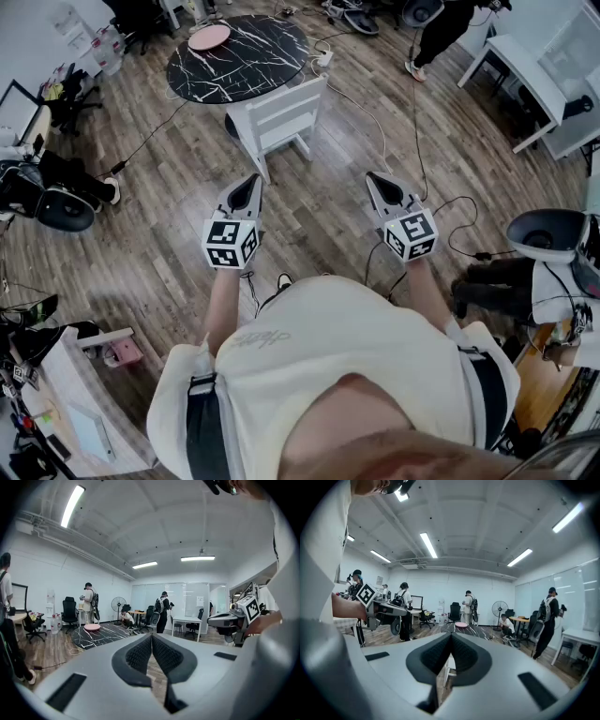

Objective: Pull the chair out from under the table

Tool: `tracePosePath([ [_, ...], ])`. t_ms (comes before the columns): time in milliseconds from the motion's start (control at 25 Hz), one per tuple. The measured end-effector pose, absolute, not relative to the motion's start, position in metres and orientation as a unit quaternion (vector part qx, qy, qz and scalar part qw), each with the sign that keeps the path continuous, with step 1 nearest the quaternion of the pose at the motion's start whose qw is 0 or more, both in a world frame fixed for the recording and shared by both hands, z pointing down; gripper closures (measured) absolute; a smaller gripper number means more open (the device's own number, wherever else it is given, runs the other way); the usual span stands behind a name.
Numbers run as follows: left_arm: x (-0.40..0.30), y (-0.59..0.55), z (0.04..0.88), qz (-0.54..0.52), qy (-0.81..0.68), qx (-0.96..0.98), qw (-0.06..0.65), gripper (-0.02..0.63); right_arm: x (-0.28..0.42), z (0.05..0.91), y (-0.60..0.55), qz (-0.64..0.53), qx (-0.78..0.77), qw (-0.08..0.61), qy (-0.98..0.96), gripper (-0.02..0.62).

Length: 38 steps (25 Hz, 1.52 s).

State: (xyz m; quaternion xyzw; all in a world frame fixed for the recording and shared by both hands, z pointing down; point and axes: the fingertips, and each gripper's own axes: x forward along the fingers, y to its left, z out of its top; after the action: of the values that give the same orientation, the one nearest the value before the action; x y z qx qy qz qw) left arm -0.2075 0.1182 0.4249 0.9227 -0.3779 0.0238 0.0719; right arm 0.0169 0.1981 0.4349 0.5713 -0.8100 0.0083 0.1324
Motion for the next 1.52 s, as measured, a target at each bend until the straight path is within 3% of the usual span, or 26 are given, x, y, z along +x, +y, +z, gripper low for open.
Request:
tracePosePath([
  [520,-0.205,0.125,0.44,0.027,-0.355,0.93,0.087,0.586,0.003,0.447,0.208,0.033,0.58,0.098,-0.808,0.592],
  [640,-0.204,0.124,0.453,0.039,-0.346,0.932,0.101,0.583,0.003,0.452,0.209,0.034,0.585,0.1,-0.804,0.532],
  [680,-0.203,0.124,0.457,0.042,-0.344,0.932,0.107,0.572,0.004,0.455,0.209,0.039,0.586,0.101,-0.803,0.508],
  [760,-0.201,0.125,0.461,0.043,-0.336,0.934,0.113,0.443,0.004,0.459,0.21,0.051,0.588,0.099,-0.801,0.483],
  [800,-0.199,0.125,0.46,0.044,-0.331,0.936,0.11,0.433,0.004,0.46,0.209,0.055,0.589,0.097,-0.8,0.475],
  [1320,-0.207,0.096,0.478,0.032,-0.289,0.95,0.114,0.45,-0.011,0.473,0.19,0.076,0.62,0.108,-0.773,0.472],
  [1520,-0.212,0.084,0.491,0.03,-0.288,0.948,0.134,0.456,-0.016,0.491,0.188,0.091,0.623,0.143,-0.764,0.454],
])
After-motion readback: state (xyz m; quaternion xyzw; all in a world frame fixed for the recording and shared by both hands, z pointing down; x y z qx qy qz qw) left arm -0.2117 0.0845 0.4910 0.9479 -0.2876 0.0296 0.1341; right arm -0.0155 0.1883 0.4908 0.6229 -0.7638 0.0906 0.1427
